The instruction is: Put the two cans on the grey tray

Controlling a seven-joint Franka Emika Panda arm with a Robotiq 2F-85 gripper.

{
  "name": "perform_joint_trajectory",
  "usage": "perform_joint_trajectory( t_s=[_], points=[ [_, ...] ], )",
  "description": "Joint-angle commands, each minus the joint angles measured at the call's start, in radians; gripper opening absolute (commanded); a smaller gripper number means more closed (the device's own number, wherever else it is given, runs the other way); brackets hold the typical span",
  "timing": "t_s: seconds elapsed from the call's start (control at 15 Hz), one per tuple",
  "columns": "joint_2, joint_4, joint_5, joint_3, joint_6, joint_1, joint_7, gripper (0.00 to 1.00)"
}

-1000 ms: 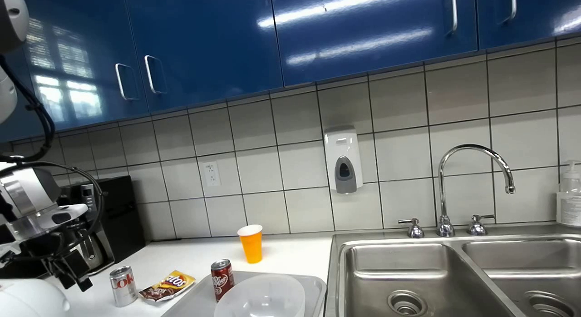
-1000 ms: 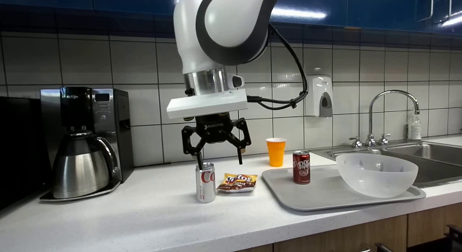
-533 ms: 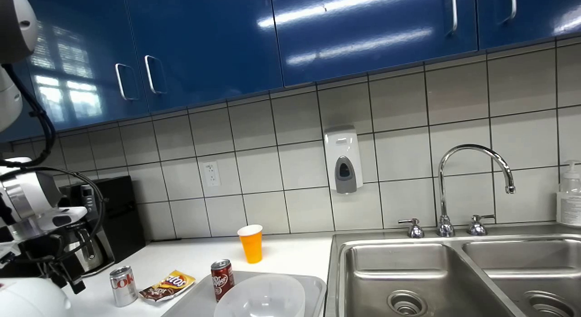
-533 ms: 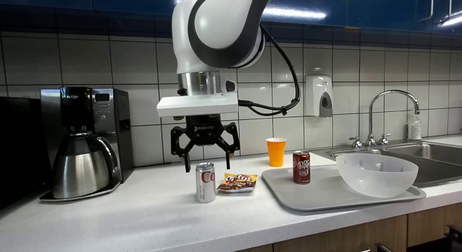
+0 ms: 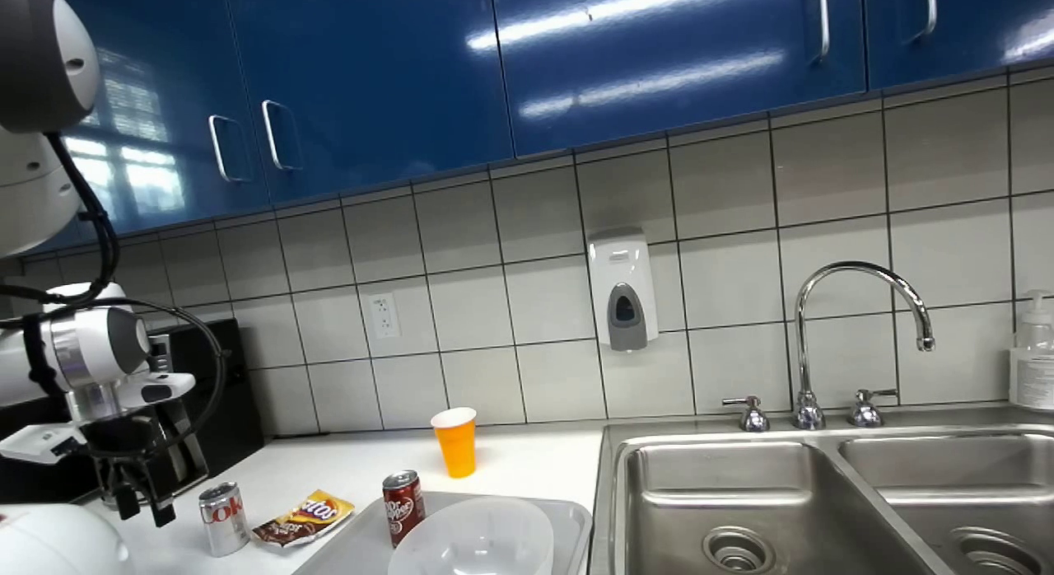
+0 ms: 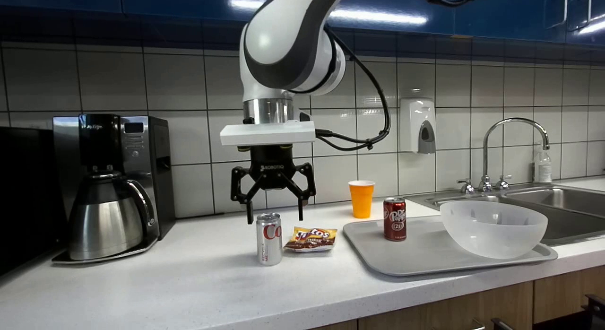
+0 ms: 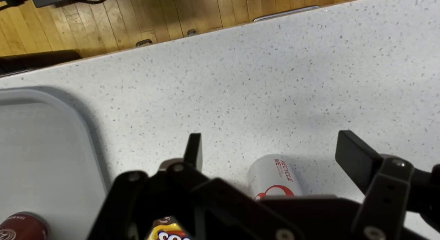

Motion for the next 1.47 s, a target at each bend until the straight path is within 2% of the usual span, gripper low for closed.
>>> perform_joint_trajectory(
  t_s=[0.0, 0.33, 1.07, 1.4],
  points=[
    [0.052, 0.081, 0.053, -0.022, -0.091, -0.002, -0.096, 1.00],
    [0.107, 0.145, 0.032, -0.055, -0.147, 0.013, -0.130, 1.00],
    [0.210, 0.218, -0.108, -0.122, -0.110, 0.072, -0.148, 1.00],
    [0.244, 0.255, -0.130, -0.141, -0.092, 0.084, -0.149, 1.00]
  ],
)
